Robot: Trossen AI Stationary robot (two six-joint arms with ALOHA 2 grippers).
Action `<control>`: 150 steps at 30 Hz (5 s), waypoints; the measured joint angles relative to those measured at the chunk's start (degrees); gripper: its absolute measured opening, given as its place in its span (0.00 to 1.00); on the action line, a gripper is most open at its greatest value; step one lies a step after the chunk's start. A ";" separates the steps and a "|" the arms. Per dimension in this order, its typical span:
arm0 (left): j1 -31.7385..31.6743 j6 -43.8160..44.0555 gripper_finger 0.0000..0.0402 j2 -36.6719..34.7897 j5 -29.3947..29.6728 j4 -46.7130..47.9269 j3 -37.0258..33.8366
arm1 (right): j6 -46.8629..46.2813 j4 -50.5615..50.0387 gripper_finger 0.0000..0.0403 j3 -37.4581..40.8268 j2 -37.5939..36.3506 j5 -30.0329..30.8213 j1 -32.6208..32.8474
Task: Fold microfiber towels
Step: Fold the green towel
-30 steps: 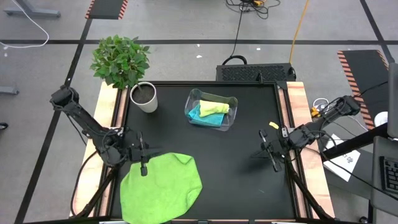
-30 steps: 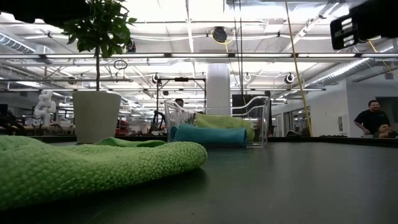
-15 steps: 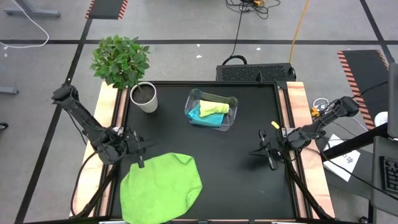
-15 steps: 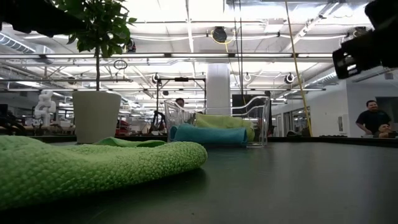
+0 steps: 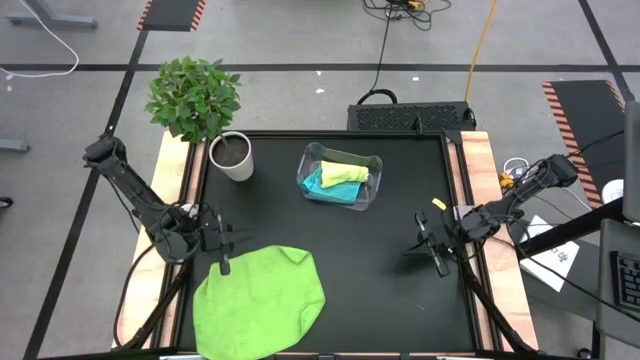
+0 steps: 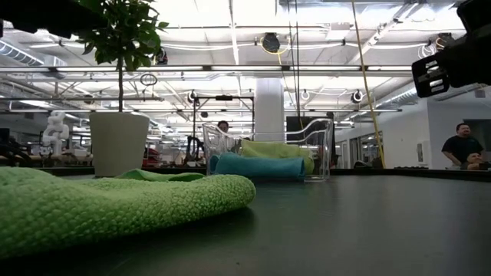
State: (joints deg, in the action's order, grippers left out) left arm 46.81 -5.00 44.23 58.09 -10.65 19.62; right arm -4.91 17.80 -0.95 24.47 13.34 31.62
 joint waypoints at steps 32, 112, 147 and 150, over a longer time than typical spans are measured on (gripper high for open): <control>-16.52 -10.42 0.19 -26.00 -26.51 -4.56 -19.02 | 4.22 6.65 0.00 0.09 -0.02 -0.13 0.00; -56.41 1.74 0.19 -21.25 -66.58 1.87 -18.99 | 14.09 23.81 0.26 -37.20 74.23 -28.62 -24.30; -56.41 -0.70 0.19 -21.27 -66.47 -1.25 -18.99 | 18.45 16.40 0.35 -57.75 93.64 -30.83 -28.57; -56.41 -0.70 0.19 -21.26 -66.49 -1.56 -18.99 | 20.51 16.32 0.35 -57.72 93.68 -29.72 -28.61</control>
State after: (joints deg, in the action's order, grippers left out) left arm -9.61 -5.69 22.97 -8.40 -12.21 0.62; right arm 15.60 34.11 -58.67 118.15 -16.38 3.01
